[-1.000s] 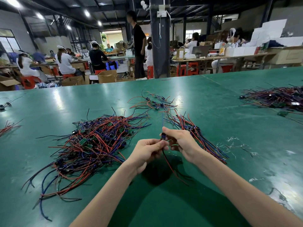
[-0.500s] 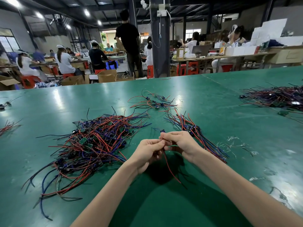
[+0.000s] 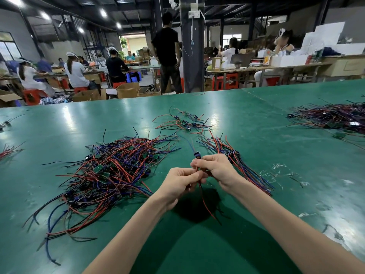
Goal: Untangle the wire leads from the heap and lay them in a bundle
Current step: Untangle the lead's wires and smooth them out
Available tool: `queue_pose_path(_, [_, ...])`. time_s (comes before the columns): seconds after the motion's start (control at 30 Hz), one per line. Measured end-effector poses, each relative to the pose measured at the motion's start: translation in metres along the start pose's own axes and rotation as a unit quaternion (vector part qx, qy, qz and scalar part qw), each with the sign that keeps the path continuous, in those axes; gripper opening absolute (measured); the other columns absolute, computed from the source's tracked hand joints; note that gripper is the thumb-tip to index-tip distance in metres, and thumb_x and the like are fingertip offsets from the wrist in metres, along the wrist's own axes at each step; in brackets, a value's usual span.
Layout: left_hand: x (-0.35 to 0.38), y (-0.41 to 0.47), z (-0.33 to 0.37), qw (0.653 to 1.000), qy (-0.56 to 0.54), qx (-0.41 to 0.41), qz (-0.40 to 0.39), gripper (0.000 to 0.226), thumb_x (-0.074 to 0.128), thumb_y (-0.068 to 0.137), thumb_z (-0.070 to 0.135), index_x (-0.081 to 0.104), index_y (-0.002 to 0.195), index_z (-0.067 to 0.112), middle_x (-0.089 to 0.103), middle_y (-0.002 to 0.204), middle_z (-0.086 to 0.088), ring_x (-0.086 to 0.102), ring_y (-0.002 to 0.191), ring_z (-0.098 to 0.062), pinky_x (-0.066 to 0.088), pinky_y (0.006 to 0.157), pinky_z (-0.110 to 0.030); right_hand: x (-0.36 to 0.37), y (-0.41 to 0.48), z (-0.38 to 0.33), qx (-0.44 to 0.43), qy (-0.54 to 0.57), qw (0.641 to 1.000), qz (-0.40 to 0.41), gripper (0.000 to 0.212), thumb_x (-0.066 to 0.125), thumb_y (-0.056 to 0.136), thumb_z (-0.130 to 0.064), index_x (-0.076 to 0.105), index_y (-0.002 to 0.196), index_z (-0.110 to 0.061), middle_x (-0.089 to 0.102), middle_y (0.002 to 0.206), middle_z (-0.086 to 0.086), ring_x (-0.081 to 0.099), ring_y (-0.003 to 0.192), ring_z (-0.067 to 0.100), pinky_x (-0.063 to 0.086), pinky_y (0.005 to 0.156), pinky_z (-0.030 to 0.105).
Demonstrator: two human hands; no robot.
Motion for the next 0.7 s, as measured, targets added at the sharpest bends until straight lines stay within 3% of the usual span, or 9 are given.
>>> queue_pose_path(0.13, [0.011, -0.004, -0.001, 0.999, 0.035, 0.018, -0.019, 0.014, 0.059, 0.09, 0.008, 0.072, 0.083, 0.007, 0.068, 0.065, 0.001, 0.041, 0.048, 0.0, 0.032, 0.047, -0.011, -0.014, 0.006, -0.002, -0.011, -0.061, 0.997, 0.052, 0.017, 0.068, 0.084, -0.008, 0.07, 0.068, -0.006, 0.065, 0.062, 0.003, 0.05, 0.051, 0.007, 0.041, 0.05, 0.016])
queue_pose_path(0.27, [0.019, -0.007, 0.004, 0.997, 0.048, 0.047, -0.044, 0.015, 0.06, 0.09, 0.008, 0.072, 0.082, 0.009, 0.069, 0.066, 0.0, 0.04, 0.049, -0.003, 0.032, 0.048, -0.011, -0.023, 0.009, -0.005, -0.03, -0.072, 0.994, 0.073, 0.021, 0.067, 0.085, -0.008, 0.07, 0.064, -0.009, 0.065, 0.059, -0.001, 0.046, 0.054, 0.008, 0.039, 0.049, 0.012])
queue_pose_path(0.53, [0.023, -0.013, 0.013, 0.994, 0.062, 0.072, -0.061, 0.015, 0.058, 0.091, 0.006, 0.071, 0.085, 0.008, 0.069, 0.066, 0.002, 0.042, 0.05, -0.001, 0.033, 0.05, -0.01, -0.028, 0.011, -0.012, -0.057, -0.087, 0.991, 0.089, 0.022, 0.068, 0.085, -0.011, 0.071, 0.063, -0.012, 0.065, 0.057, -0.004, 0.043, 0.048, 0.003, 0.038, 0.05, 0.014])
queue_pose_path(0.63, [0.031, -0.018, 0.012, 0.989, 0.088, 0.075, -0.097, 0.014, 0.059, 0.091, 0.01, 0.072, 0.085, 0.01, 0.069, 0.068, 0.003, 0.04, 0.053, -0.003, 0.033, 0.052, -0.01, -0.035, 0.012, -0.012, -0.059, -0.098, 0.987, 0.112, 0.024, 0.068, 0.085, -0.012, 0.069, 0.061, -0.012, 0.062, 0.06, 0.002, 0.04, 0.048, 0.005, 0.035, 0.049, 0.016])
queue_pose_path(0.7, [0.035, -0.02, 0.011, 0.986, 0.097, 0.073, -0.118, 0.014, 0.059, 0.091, 0.011, 0.072, 0.085, 0.012, 0.069, 0.069, 0.004, 0.04, 0.053, -0.003, 0.034, 0.052, -0.011, -0.041, 0.013, -0.012, -0.06, -0.096, 0.985, 0.128, 0.026, 0.068, 0.085, -0.012, 0.068, 0.059, -0.013, 0.061, 0.054, -0.003, 0.039, 0.045, 0.002, 0.033, 0.047, 0.013])
Point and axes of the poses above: each hand's wrist, its own y-axis towards the middle knuckle, its own x-axis out of the palm, z = x × y, the point moved 6 cm from there along y, towards the middle knuckle
